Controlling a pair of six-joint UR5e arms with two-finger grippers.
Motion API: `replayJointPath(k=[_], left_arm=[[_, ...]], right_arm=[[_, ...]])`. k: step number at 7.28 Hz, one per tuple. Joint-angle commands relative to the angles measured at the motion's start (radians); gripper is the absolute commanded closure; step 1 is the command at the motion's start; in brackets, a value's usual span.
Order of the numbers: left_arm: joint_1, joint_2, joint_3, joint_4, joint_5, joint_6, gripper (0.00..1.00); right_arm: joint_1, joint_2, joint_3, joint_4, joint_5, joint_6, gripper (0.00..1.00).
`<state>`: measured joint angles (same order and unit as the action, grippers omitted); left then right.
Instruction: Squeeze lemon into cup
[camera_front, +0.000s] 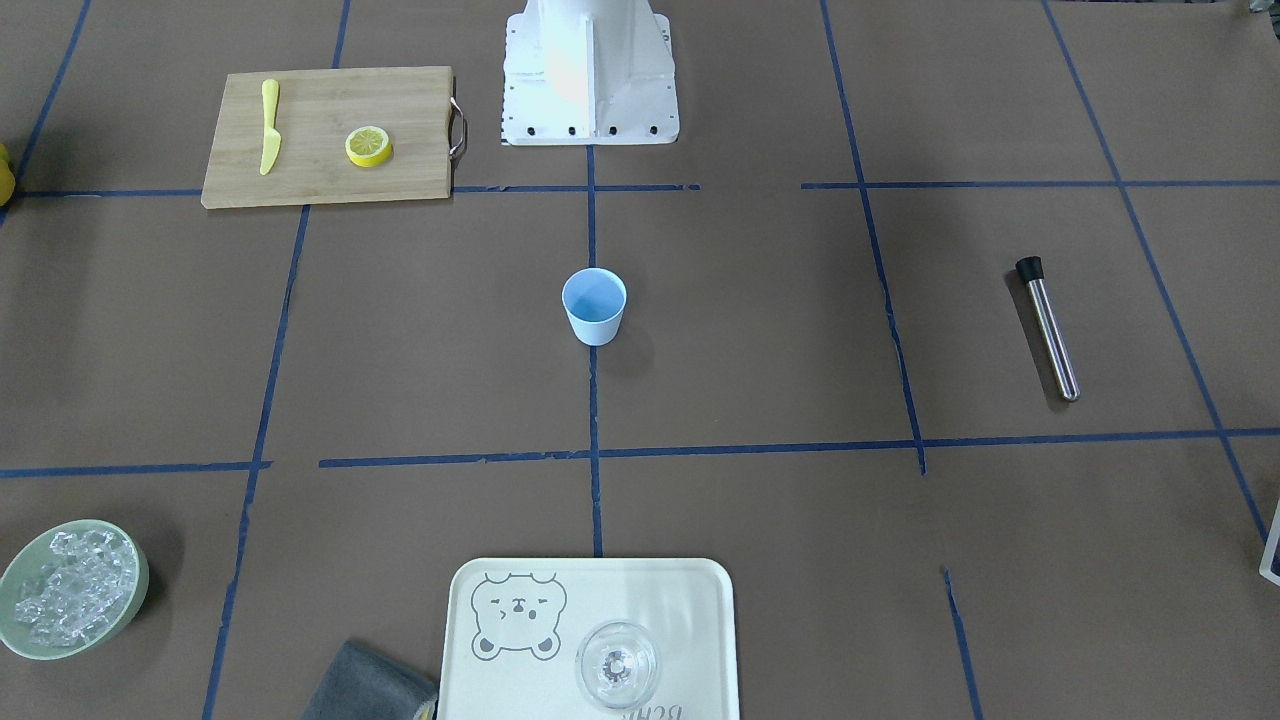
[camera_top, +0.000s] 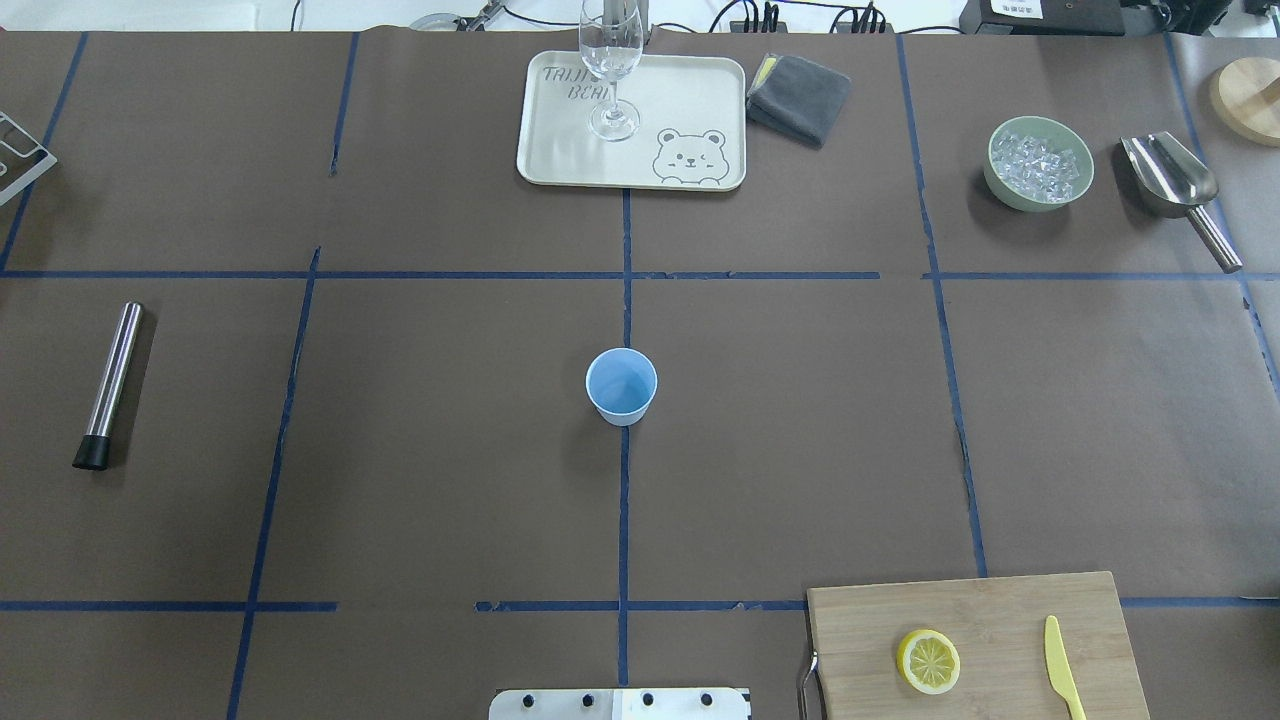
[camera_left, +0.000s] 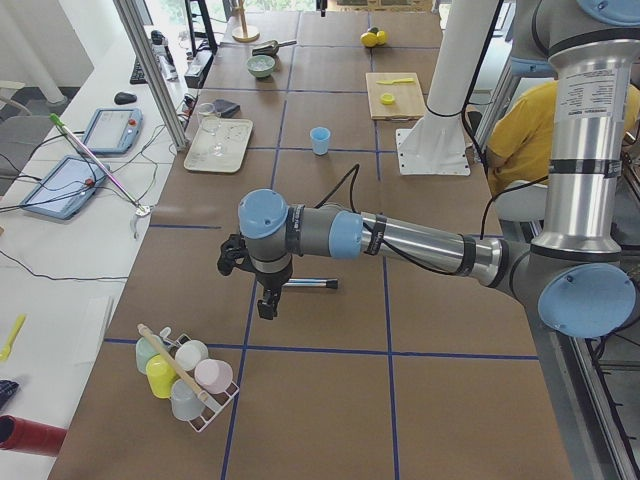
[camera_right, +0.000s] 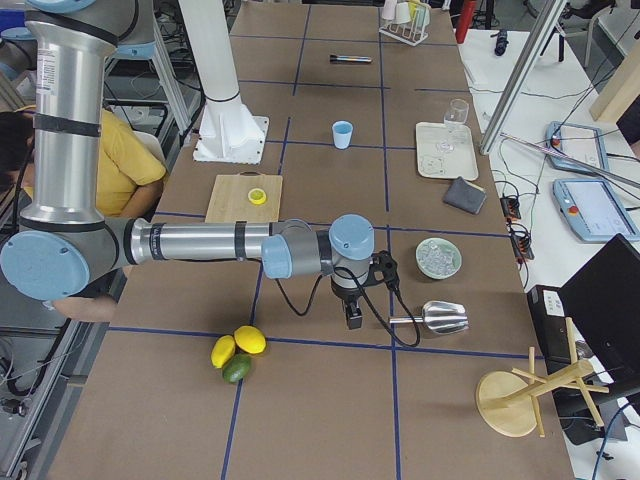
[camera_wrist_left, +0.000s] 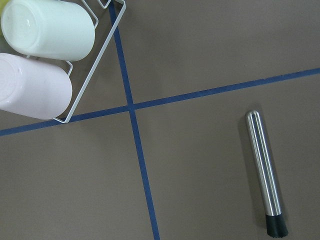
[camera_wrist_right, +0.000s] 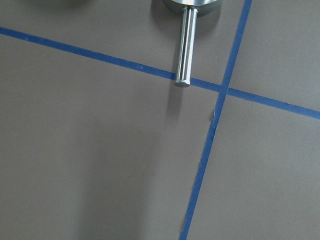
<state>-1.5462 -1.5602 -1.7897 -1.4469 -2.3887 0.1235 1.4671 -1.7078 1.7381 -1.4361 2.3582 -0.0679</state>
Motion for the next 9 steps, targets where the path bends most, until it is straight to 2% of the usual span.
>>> replayJointPath(k=[1, 2, 3, 4, 5, 6, 7, 8, 9], left_arm=[[0.000, 0.000, 0.001, -0.001, -0.001, 0.001, 0.00], [0.000, 0.000, 0.003, -0.001, -0.001, 0.002, 0.00], [0.000, 0.003, 0.003, -0.001, -0.001, 0.002, 0.00], [0.000, 0.006, 0.003, -0.003, -0.004, 0.002, 0.00], [0.000, 0.008, 0.003, -0.003, -0.006, 0.002, 0.00], [0.000, 0.008, 0.004, -0.003, -0.006, 0.004, 0.00], [0.000, 0.008, 0.006, -0.003, -0.006, 0.004, 0.00], [0.000, 0.008, 0.004, -0.003, -0.006, 0.004, 0.00], [0.000, 0.008, 0.009, -0.003, -0.006, 0.004, 0.00]], right_arm=[[-0.002, -0.006, 0.003, 0.005, 0.012, 0.003, 0.00], [-0.008, -0.006, 0.006, 0.005, 0.025, 0.011, 0.00], [-0.036, -0.006, 0.009, 0.005, 0.076, 0.025, 0.00], [-0.097, -0.012, 0.055, 0.022, 0.078, 0.098, 0.00], [-0.156, -0.048, 0.102, 0.116, 0.076, 0.232, 0.00], [-0.213, -0.102, 0.116, 0.267, 0.075, 0.337, 0.00], [-0.337, -0.110, 0.156, 0.339, 0.069, 0.608, 0.00], [-0.532, -0.111, 0.266, 0.344, -0.073, 0.852, 0.00], [-0.709, -0.137, 0.375, 0.342, -0.270, 1.034, 0.00]])
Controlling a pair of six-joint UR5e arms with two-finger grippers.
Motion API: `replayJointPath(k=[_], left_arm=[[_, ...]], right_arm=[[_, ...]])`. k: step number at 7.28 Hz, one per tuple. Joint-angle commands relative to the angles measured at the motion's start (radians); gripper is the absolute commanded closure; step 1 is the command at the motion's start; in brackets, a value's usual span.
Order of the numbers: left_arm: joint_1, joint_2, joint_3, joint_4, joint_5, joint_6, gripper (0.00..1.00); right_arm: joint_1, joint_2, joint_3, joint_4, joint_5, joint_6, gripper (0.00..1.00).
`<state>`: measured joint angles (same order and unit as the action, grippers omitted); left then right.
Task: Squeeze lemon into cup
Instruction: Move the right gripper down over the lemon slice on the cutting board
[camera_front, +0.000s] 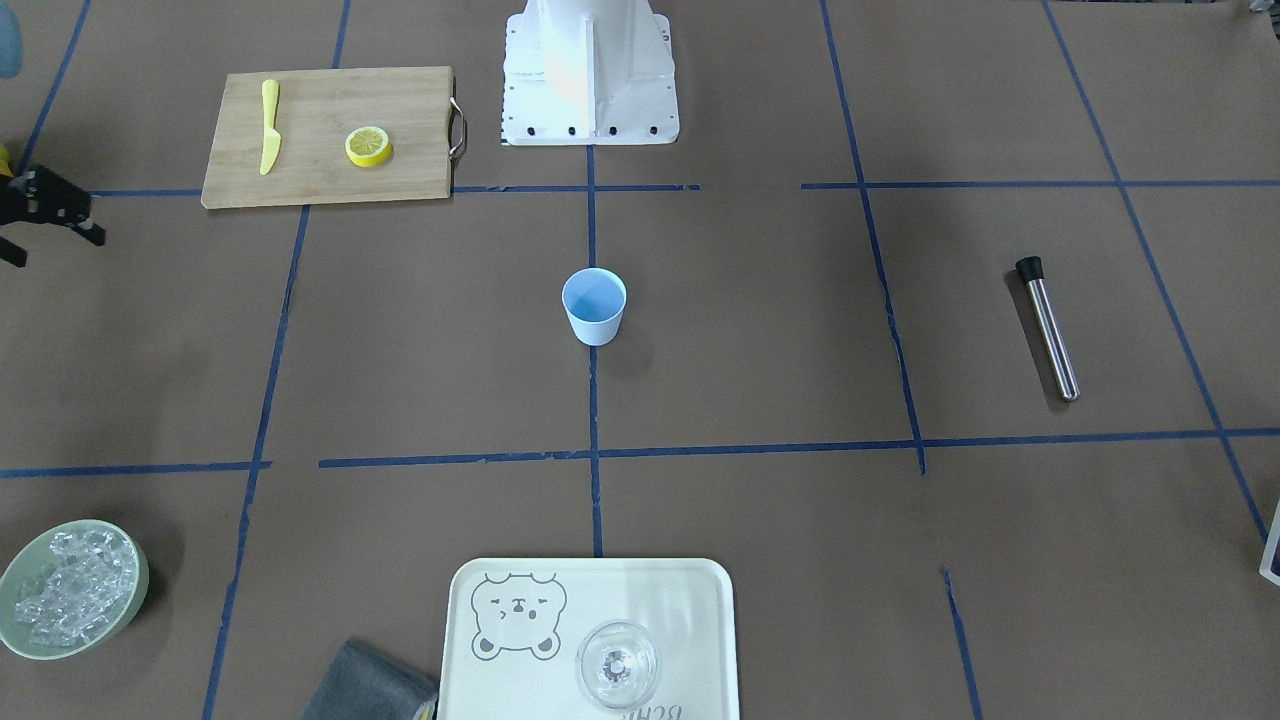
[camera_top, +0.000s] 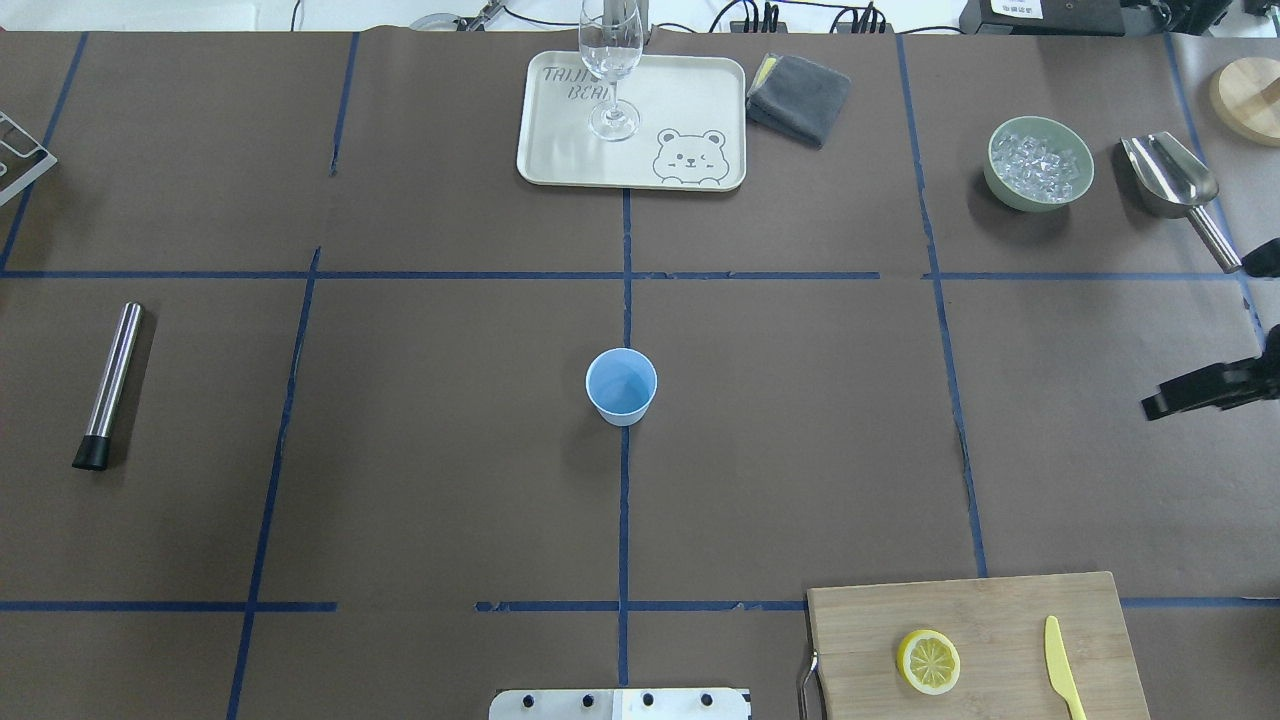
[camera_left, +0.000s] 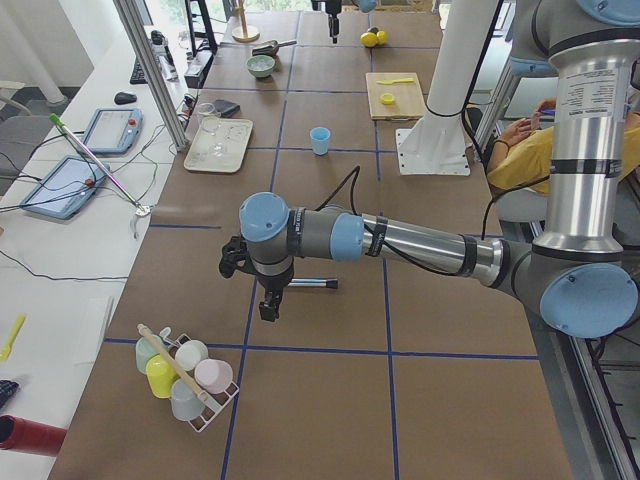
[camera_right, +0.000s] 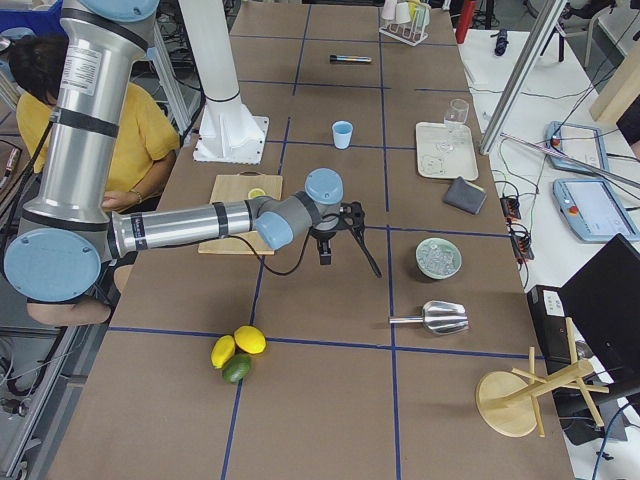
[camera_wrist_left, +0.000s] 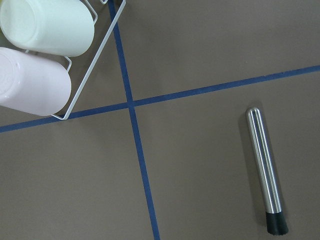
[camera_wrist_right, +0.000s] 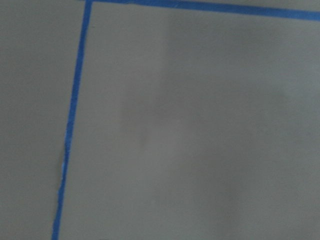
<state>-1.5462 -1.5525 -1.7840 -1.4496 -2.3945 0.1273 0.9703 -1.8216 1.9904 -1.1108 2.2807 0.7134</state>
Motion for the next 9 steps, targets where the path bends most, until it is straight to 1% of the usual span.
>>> replayJointPath(k=[1, 2, 3, 4, 5, 6, 7, 8, 9], left_arm=[[0.000, 0.000, 0.003, 0.000, 0.000, 0.000, 0.00], [0.000, 0.000, 0.000, 0.000, -0.002, 0.000, 0.00], [0.000, 0.000, 0.001, 0.000, -0.002, 0.000, 0.00], [0.000, 0.000, 0.000, 0.000, -0.002, 0.000, 0.00], [0.000, 0.000, 0.000, 0.000, -0.002, 0.000, 0.00], [0.001, 0.000, 0.001, 0.000, -0.002, 0.000, 0.00], [0.002, 0.000, 0.001, 0.000, -0.002, 0.000, 0.00], [0.002, 0.000, 0.001, 0.000, -0.002, 0.000, 0.00], [0.002, 0.000, 0.000, 0.002, -0.002, 0.000, 0.00]], right_arm=[[-0.355, -0.022, 0.178, 0.017, -0.290, 0.402, 0.00], [-0.457, -0.022, 0.201, 0.017, -0.367, 0.510, 0.00], [-0.613, -0.019, 0.232, 0.016, -0.457, 0.622, 0.00], [-0.740, -0.018, 0.244, 0.014, -0.584, 0.720, 0.00], [-0.828, -0.016, 0.245, 0.011, -0.668, 0.821, 0.00], [-0.870, -0.010, 0.245, 0.011, -0.708, 0.877, 0.00], [-0.899, 0.033, 0.240, 0.005, -0.711, 0.918, 0.00], [-0.930, 0.071, 0.238, -0.079, -0.713, 0.954, 0.00], [-0.940, 0.144, 0.237, -0.203, -0.713, 0.953, 0.00]])
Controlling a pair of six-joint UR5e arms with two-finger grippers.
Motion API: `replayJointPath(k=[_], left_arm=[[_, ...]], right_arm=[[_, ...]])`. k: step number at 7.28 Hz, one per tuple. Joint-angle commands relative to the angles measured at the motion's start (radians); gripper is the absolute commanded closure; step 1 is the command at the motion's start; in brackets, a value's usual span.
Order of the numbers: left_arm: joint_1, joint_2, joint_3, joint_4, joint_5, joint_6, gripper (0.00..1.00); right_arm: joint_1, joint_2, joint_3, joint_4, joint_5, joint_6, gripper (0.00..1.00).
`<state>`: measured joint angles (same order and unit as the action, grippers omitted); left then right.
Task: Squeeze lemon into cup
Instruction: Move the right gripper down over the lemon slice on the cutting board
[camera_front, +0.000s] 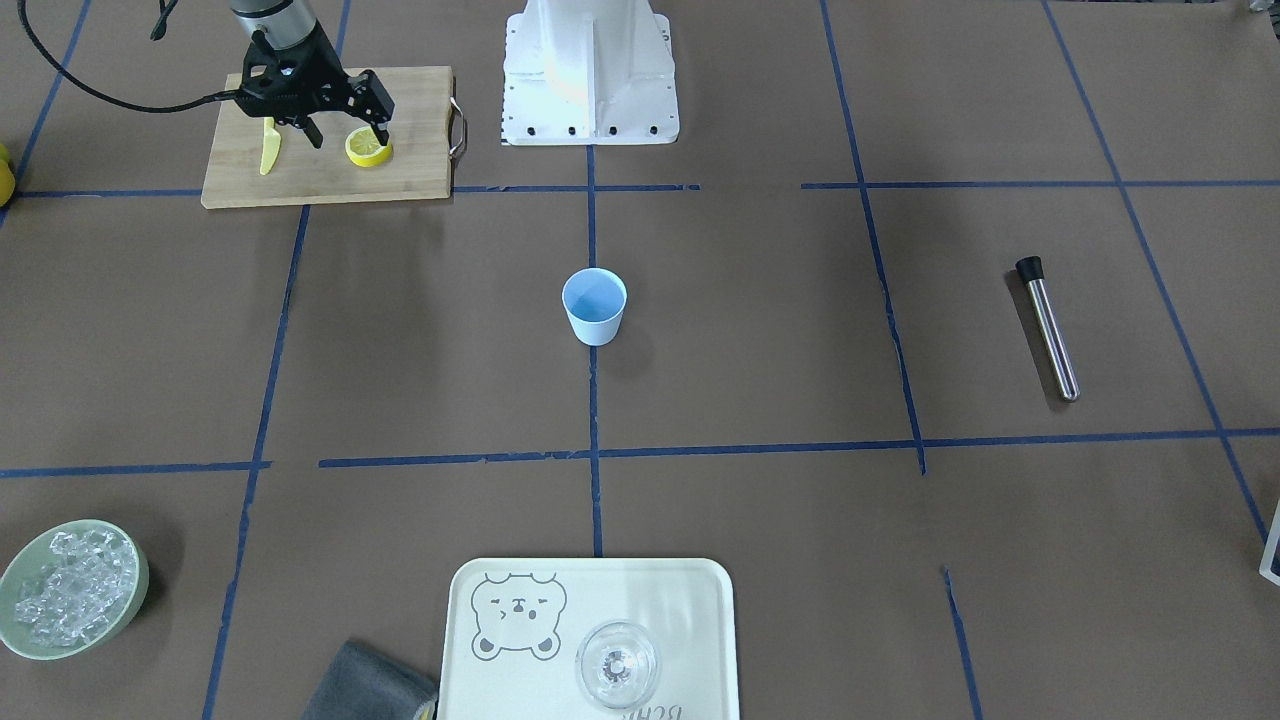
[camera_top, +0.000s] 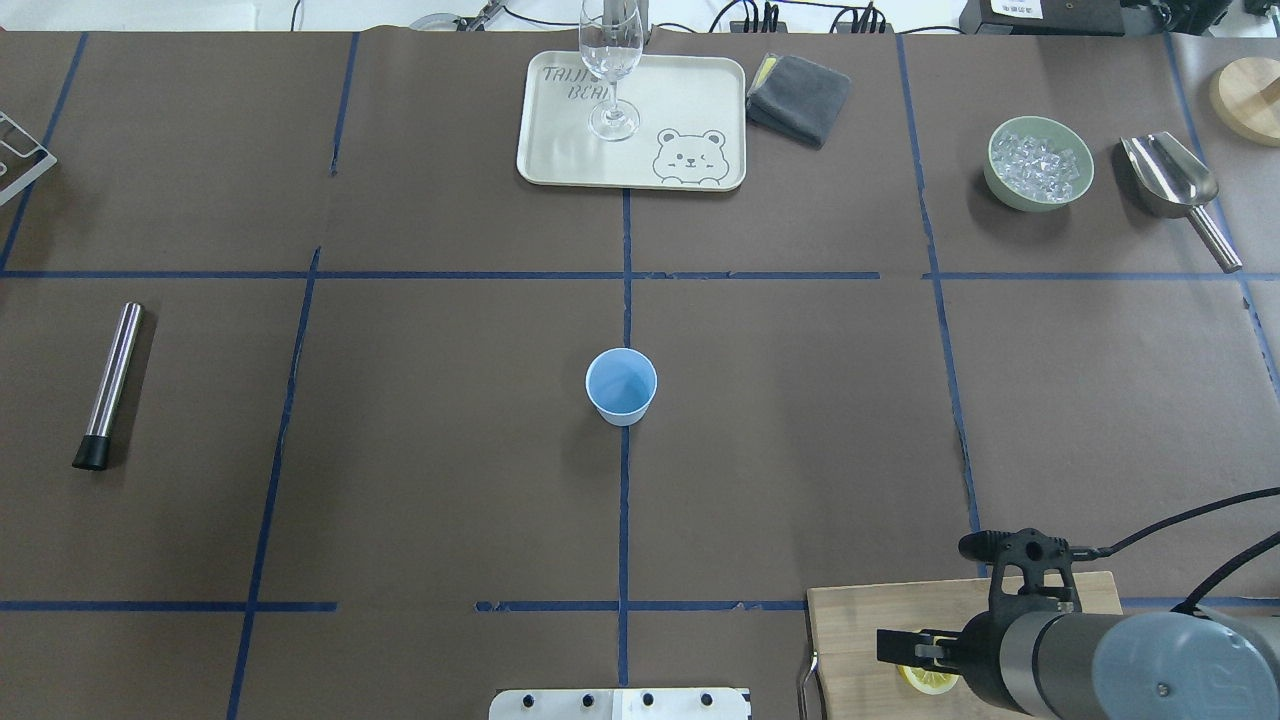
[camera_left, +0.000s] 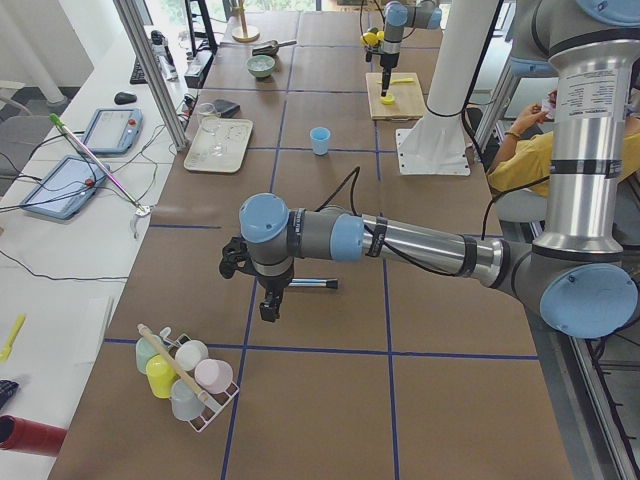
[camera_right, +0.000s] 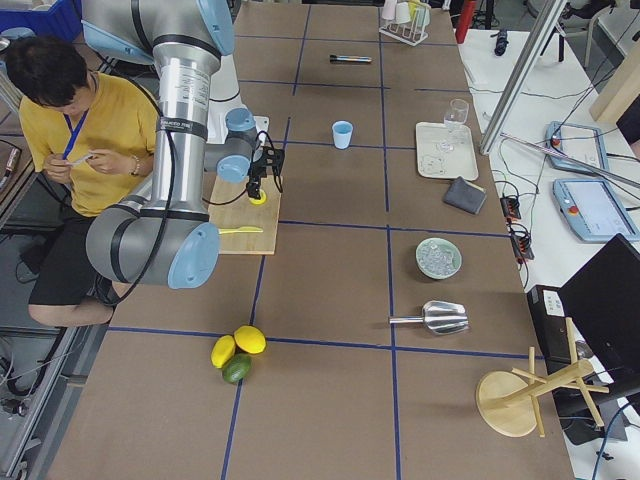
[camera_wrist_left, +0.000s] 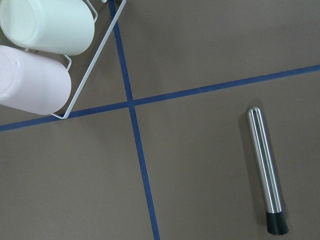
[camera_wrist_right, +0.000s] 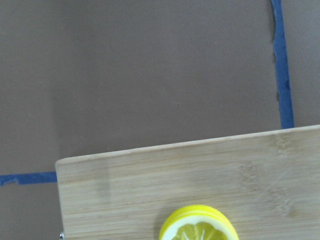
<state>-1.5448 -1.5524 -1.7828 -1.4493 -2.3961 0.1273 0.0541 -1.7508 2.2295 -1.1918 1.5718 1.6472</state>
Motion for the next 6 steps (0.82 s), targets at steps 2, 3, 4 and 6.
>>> replayJointPath(k=[2, 3, 4, 6], left_arm=[[0.000, 0.002, -0.001, 0.001, 0.000, 0.000, 0.00], [0.000, 0.002, -0.003, 0.001, 0.000, 0.000, 0.00], [-0.001, 0.002, -0.007, 0.001, 0.000, 0.000, 0.00], [-0.001, 0.002, -0.009, 0.001, 0.000, 0.000, 0.00]], right_arm=[[-0.016, 0.070, 0.001, -0.149, -0.003, 0.019, 0.00], [-0.017, 0.060, -0.004, -0.149, 0.001, 0.016, 0.00], [-0.019, 0.057, -0.019, -0.149, -0.002, 0.016, 0.00], [-0.016, 0.057, -0.022, -0.140, 0.007, 0.016, 0.02]])
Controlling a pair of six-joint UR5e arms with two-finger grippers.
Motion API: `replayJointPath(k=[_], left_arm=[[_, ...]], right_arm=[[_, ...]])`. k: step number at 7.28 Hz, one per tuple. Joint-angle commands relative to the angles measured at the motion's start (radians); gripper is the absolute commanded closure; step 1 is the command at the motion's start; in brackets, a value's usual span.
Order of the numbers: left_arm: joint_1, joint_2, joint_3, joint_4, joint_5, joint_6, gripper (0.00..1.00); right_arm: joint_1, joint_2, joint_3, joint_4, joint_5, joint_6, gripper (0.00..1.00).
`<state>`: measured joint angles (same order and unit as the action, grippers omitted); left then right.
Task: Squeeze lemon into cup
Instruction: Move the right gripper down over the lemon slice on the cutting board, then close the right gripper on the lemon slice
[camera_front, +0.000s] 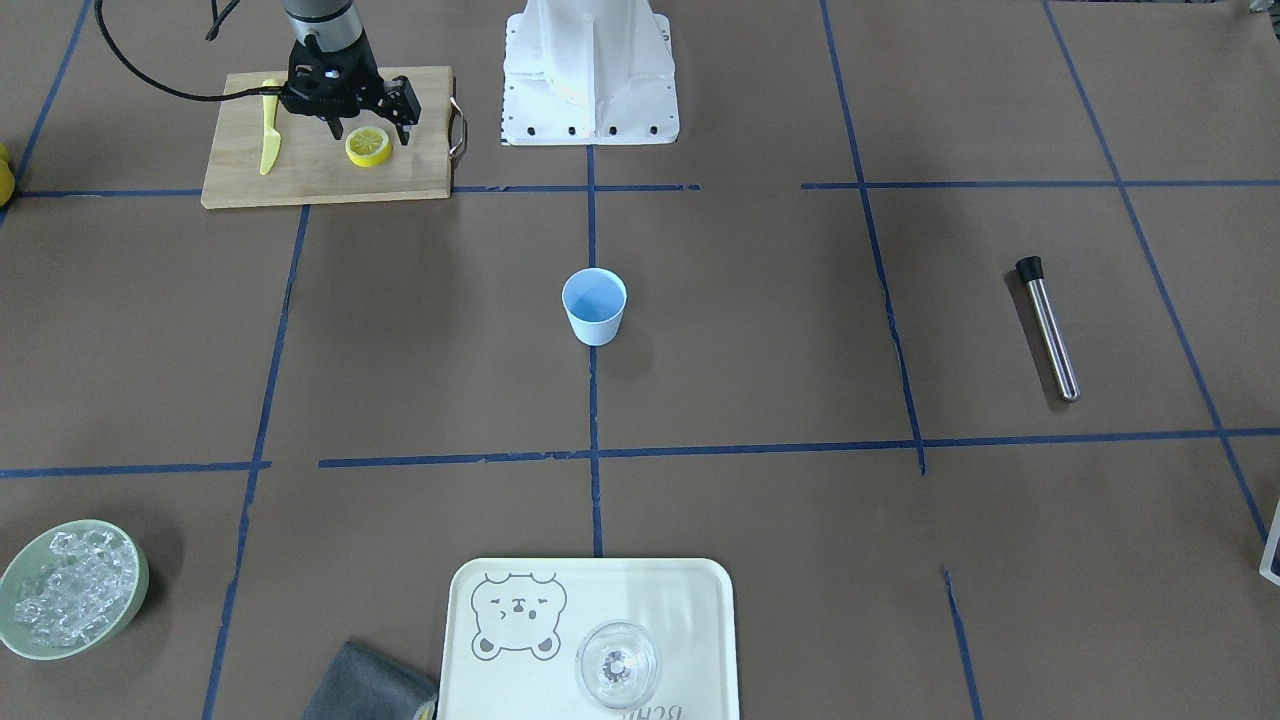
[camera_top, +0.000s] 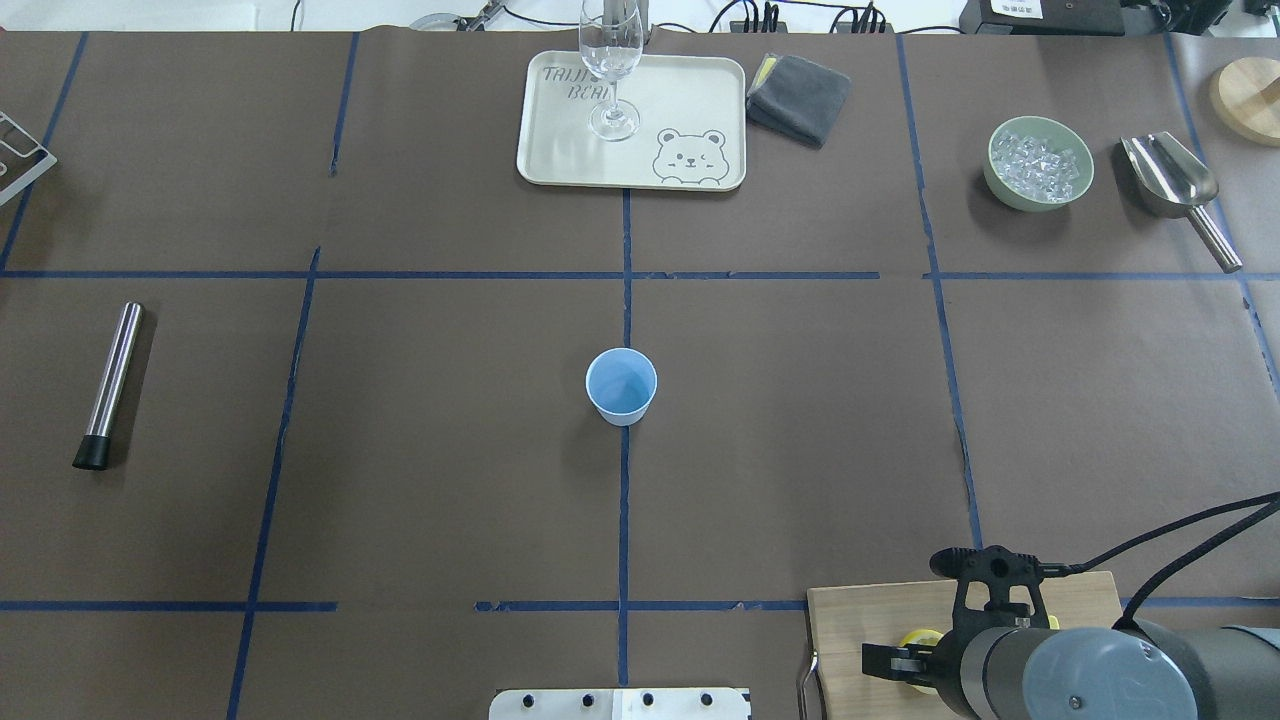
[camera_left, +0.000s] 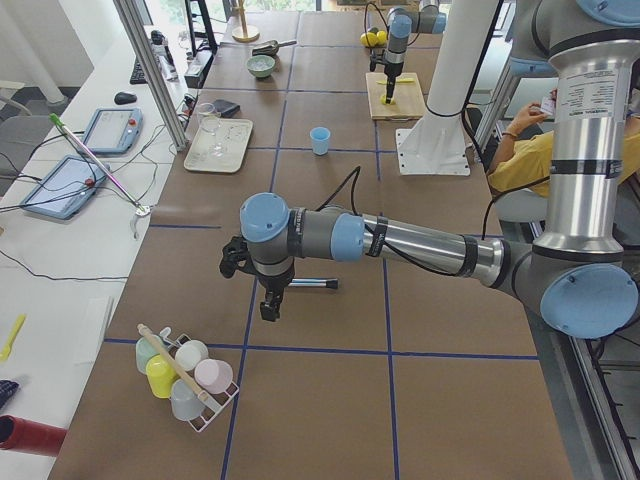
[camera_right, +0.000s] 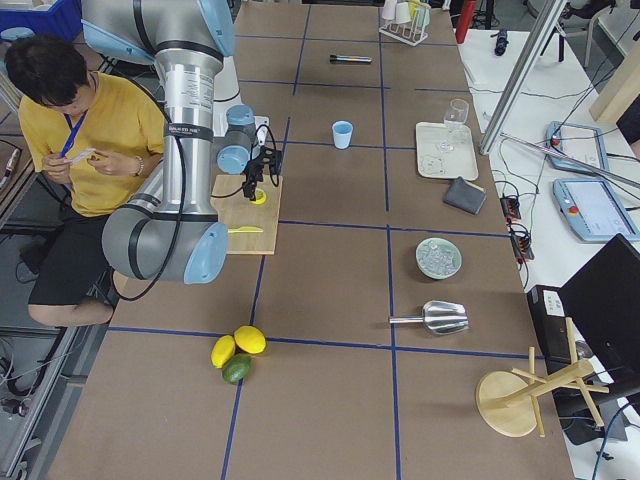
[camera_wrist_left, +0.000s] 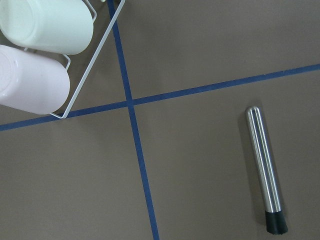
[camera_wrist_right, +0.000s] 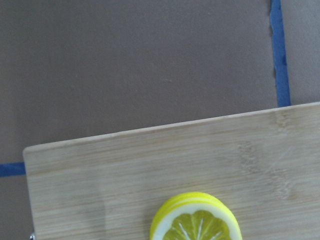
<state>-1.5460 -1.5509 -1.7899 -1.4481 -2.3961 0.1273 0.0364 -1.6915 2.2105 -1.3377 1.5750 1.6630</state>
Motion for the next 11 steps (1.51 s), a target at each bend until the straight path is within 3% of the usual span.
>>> replayJointPath(k=[1, 7, 9, 11], left_arm=[[0.001, 0.000, -0.002, 0.000, 0.000, 0.000, 0.00], [0.000, 0.000, -0.003, 0.000, 0.000, 0.000, 0.00], [0.000, 0.000, -0.003, 0.000, 0.000, 0.000, 0.00], [0.000, 0.000, -0.006, 0.000, 0.000, 0.000, 0.00]], right_arm=[[0.002, -0.005, -0.005, 0.006, 0.003, 0.000, 0.04], [0.004, -0.017, -0.014, 0.006, 0.005, 0.003, 0.18], [0.004, -0.014, -0.012, 0.006, 0.005, 0.003, 0.34], [0.004, -0.016, -0.014, 0.006, 0.002, 0.004, 0.42]])
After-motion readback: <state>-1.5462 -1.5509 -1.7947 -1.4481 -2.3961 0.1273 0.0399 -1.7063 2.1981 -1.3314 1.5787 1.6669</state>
